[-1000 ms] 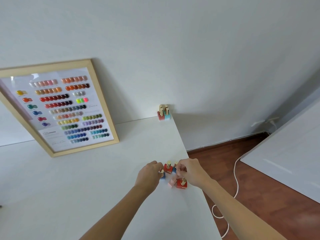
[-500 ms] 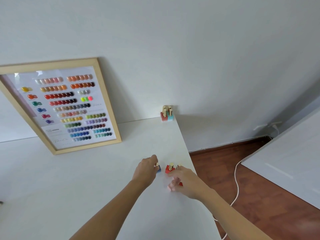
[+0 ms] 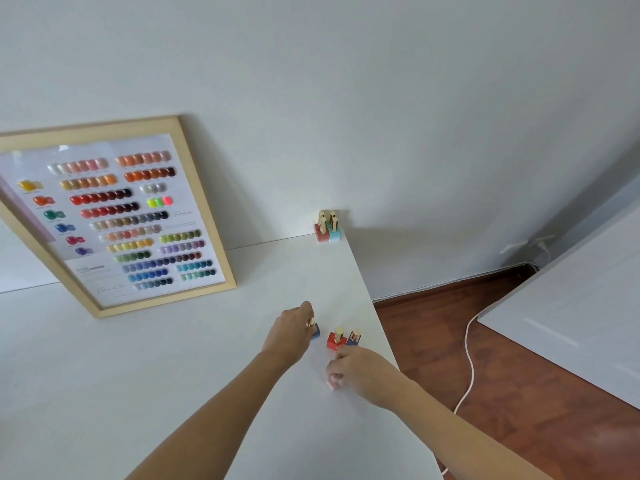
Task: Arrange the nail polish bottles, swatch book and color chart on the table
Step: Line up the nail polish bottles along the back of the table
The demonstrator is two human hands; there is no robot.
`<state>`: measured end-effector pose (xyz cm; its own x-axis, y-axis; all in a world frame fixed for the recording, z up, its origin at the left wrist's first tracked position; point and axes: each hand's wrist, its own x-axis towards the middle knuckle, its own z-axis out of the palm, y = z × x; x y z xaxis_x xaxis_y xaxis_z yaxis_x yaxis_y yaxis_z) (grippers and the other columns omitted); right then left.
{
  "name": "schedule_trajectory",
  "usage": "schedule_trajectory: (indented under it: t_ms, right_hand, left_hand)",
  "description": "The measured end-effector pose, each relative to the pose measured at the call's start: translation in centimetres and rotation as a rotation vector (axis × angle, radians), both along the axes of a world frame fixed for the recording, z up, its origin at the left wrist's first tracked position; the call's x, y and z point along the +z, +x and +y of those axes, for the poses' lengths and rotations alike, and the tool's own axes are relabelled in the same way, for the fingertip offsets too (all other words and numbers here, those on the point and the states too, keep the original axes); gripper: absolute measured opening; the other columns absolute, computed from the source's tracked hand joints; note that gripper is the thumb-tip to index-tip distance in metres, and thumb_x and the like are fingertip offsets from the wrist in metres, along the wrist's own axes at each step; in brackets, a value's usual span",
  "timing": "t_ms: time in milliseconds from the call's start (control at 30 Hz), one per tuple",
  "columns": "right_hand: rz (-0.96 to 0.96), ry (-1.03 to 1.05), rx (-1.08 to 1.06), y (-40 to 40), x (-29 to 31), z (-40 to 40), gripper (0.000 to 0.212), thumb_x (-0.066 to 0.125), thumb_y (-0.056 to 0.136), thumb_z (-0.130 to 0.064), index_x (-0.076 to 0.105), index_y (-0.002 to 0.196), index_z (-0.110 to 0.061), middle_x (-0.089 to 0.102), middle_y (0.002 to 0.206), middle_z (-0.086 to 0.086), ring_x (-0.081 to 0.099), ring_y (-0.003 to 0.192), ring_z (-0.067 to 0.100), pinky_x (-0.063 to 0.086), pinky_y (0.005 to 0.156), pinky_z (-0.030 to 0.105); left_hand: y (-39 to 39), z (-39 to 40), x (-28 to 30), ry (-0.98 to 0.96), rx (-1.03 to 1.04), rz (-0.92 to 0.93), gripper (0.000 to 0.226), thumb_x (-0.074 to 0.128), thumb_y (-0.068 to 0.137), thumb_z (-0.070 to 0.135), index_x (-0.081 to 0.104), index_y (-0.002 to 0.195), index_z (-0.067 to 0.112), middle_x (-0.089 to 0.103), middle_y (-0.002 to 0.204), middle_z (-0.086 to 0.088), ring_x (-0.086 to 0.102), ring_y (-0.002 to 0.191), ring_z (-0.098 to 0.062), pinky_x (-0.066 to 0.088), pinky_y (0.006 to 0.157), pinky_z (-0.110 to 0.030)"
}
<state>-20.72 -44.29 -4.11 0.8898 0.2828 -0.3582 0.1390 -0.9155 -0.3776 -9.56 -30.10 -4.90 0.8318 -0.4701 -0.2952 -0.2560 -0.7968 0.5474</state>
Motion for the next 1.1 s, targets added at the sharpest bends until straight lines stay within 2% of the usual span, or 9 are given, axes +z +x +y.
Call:
schedule_trajectory:
  t_ms: [133, 267, 400, 500, 600, 700, 800, 967, 1100]
  right_hand:
    - [-0.064, -0.009, 0.011, -0.4, -0.9, 0.8, 0.029, 0.053, 0.086, 0.004, 0.060, 0.109, -0.011, 0.058, 0.107, 0.010, 0.058, 0.093, 0.026, 0.047, 0.073, 0.028]
    - [-0.107, 0.032, -0.044, -1.7, -2.0, 1.4, 0.034, 0.056, 0.085, 0.004, 0.057, 0.114, -0.014, 0.059, 0.109, 0.008, 0.057, 0.096, 0.024, 0.052, 0.080, 0.031]
    - [-0.151, 0.073, -0.101, -3.6, -2.8, 1.8, 0.035, 0.055, 0.086, 0.004, 0.055, 0.116, -0.015, 0.060, 0.109, 0.008, 0.058, 0.097, 0.024, 0.047, 0.076, 0.028]
    - [-0.178, 0.073, -0.151, -5.1, -3.0, 1.8, 0.033, 0.056, 0.086, 0.002, 0.056, 0.114, -0.016, 0.061, 0.109, 0.006, 0.057, 0.097, 0.023, 0.051, 0.077, 0.030]
    - [-0.189, 0.078, -0.223, -6.2, -3.4, 1.3, 0.031, 0.055, 0.086, 0.003, 0.055, 0.109, -0.017, 0.059, 0.105, 0.004, 0.057, 0.093, 0.021, 0.040, 0.072, 0.022]
    - [-0.187, 0.069, -0.257, -7.2, -3.6, 0.6, 0.030, 0.052, 0.087, 0.000, 0.053, 0.110, -0.019, 0.058, 0.109, 0.000, 0.054, 0.098, 0.018, 0.045, 0.078, 0.025]
    - [-0.171, 0.077, -0.308, -8.1, -3.6, 0.0, 0.026, 0.055, 0.089, -0.006, 0.054, 0.111, -0.020, 0.059, 0.113, -0.002, 0.054, 0.104, 0.016, 0.049, 0.084, 0.028]
    - [-0.178, 0.085, -0.364, -8.8, -2.9, -0.5, 0.015, 0.053, 0.091, -0.014, 0.058, 0.104, -0.018, 0.060, 0.106, -0.002, 0.057, 0.095, 0.020, 0.048, 0.075, 0.030]
    - [-0.185, 0.071, -0.365, -9.0, -2.4, -0.6, 0.017, 0.055, 0.090, -0.012, 0.060, 0.106, -0.016, 0.062, 0.107, 0.001, 0.058, 0.092, 0.021, 0.045, 0.073, 0.027]
  left_hand:
    - [0.6, -0.8, 0.1, 0.021, -0.051, -0.021, 0.007, 0.048, 0.094, 0.016, 0.048, 0.101, 0.013, 0.064, 0.098, -0.009, 0.061, 0.082, -0.029, 0.054, 0.070, -0.041]
    - [1.2, -2.4, 0.1, 0.029, -0.147, -0.055, 0.017, 0.045, 0.093, 0.009, 0.043, 0.108, 0.018, 0.062, 0.097, -0.008, 0.056, 0.076, -0.025, 0.041, 0.055, -0.026]
    - [1.5, -4.0, -0.1, 0.049, -0.269, -0.088, 0.019, 0.043, 0.096, 0.009, 0.046, 0.111, 0.019, 0.057, 0.102, -0.008, 0.055, 0.082, -0.026, 0.046, 0.068, -0.031]
    - [1.5, -5.1, -0.3, 0.074, -0.360, -0.088, 0.013, 0.044, 0.098, 0.011, 0.054, 0.104, 0.017, 0.049, 0.097, -0.005, 0.053, 0.078, -0.022, 0.042, 0.065, -0.026]
    - [1.9, -6.0, -0.2, 0.121, -0.434, -0.043, 0.019, 0.047, 0.096, 0.008, 0.064, 0.098, 0.016, 0.048, 0.098, -0.004, 0.057, 0.086, -0.025, 0.050, 0.074, -0.030]
    - [2.3, -6.5, 0.5, 0.142, -0.479, 0.021, 0.026, 0.047, 0.093, 0.006, 0.070, 0.100, 0.016, 0.048, 0.099, -0.002, 0.055, 0.094, -0.022, 0.046, 0.078, -0.026]
    - [2.6, -7.0, 1.3, 0.156, -0.482, 0.088, 0.027, 0.045, 0.094, 0.014, 0.070, 0.101, 0.009, 0.058, 0.106, -0.007, 0.052, 0.094, -0.019, 0.043, 0.079, -0.026]
    - [1.4, -8.2, 1.1, 0.271, -0.487, 0.043, 0.050, 0.058, 0.084, 0.057, 0.068, 0.098, 0.010, 0.058, 0.104, -0.007, 0.052, 0.094, -0.016, 0.040, 0.077, -0.025]
    - [0.7, -8.8, 0.7, 0.289, -0.544, -0.051, 0.046, 0.066, 0.081, 0.047, 0.070, 0.099, 0.005, 0.057, 0.104, -0.009, 0.056, 0.097, -0.021, 0.044, 0.076, -0.027]
